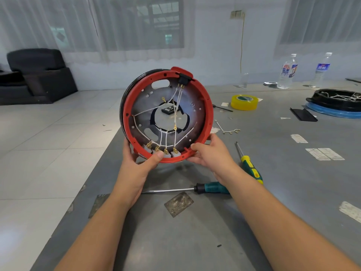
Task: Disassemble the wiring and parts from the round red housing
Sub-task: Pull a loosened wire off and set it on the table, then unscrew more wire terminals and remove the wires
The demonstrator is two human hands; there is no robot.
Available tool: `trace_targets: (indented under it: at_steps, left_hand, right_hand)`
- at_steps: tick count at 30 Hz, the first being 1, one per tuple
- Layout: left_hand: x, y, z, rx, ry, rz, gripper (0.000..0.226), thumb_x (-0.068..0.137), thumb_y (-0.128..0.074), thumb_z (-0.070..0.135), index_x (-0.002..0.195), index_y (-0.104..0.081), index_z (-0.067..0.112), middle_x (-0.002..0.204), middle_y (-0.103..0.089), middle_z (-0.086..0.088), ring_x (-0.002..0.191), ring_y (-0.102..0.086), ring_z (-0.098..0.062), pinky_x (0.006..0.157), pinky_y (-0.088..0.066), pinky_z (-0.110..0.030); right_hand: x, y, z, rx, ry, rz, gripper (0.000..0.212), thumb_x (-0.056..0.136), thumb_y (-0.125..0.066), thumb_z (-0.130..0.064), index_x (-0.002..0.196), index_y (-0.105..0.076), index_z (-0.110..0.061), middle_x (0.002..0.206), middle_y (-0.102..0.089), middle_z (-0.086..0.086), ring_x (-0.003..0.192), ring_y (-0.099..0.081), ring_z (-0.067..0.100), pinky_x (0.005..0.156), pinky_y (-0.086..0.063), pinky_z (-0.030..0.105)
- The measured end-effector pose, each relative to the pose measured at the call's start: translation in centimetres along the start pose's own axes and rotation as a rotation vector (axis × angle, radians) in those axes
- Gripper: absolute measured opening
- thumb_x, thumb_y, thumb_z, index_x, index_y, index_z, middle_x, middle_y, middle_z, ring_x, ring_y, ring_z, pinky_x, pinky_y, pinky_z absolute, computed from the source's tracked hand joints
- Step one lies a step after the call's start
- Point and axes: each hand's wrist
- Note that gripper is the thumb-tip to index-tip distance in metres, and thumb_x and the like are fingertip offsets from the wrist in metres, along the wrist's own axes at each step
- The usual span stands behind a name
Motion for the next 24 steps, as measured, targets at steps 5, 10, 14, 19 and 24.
trace_targets:
  at_steps: [5,10,14,19,24]
  left_hand:
    - [-0.3,-0.4,-0.2,-0.119,0.074,-0.075,0.121,0.057,-0.106,0.025,0.148,-0.035,0.062,0.136,-0.068,0.014,0.123,-0.07,-0.022,0.088,-0.063,-0.04]
    - [-0.4,-0.4,-0.1,-0.201,0.133,-0.001,0.11,0.058,-0.099,0.015,0.149,-0.041,0.039,0.143,-0.063,-0.006,0.12,-0.072,-0.028,0.091,-0.063,-0.046]
    - [-0.2,0.3,-0.5,-0.228,0.149,0.042,0.088,0.068,-0.093,0.009,0.141,-0.044,0.017,0.137,-0.068,-0.014,0.118,-0.073,-0.033,0.1,-0.059,-0.054]
    - [0.0,0.6,-0.8,-0.24,0.154,0.069,0.089,0.068,-0.091,0.008,0.141,-0.041,0.016,0.139,-0.065,-0.018,0.118,-0.072,-0.037,0.099,-0.06,-0.055]
    - [-0.1,0.7,-0.7,-0.243,0.168,0.083,0.089,0.066,-0.091,0.01,0.138,-0.04,0.017,0.14,-0.063,-0.017,0.115,-0.074,-0.034,0.098,-0.06,-0.055]
  right_hand:
    - [-0.4,-0.2,0.2,-0.007,-0.04,-0.045,0.026,0.095,-0.063,0.001,0.113,-0.052,-0.013,0.108,-0.072,0.018,0.084,-0.078,0.026,0.071,-0.063,0.033]
    - [-0.9,0.4,-0.5,-0.174,-0.027,-0.171,0.031,0.099,-0.065,-0.015,0.128,-0.054,-0.013,0.108,-0.075,0.014,0.091,-0.077,0.021,0.08,-0.064,0.033]
    - [-1.8,2.6,-1.9,-0.843,0.055,-0.289,0.054,0.091,-0.069,-0.054,0.137,-0.057,-0.028,0.113,-0.072,-0.006,0.098,-0.072,0.011,0.094,-0.058,0.036]
    - [-3.5,5.6,-3.3,-1.25,-0.124,-0.561,0.048,0.069,-0.089,-0.055,0.108,-0.065,-0.04,0.109,-0.063,-0.022,0.101,-0.058,-0.005,0.079,-0.044,0.014]
    - [-3.4,5.0,-2.9,-1.362,-0.083,-0.584,0.04,0.076,-0.088,-0.034,0.106,-0.063,-0.035,0.103,-0.062,-0.014,0.085,-0.057,0.003,0.071,-0.044,0.019]
Point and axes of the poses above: each hand's wrist, its own x-axis towards the middle knuckle, its own y-axis out of the back of the hand, z = x × y
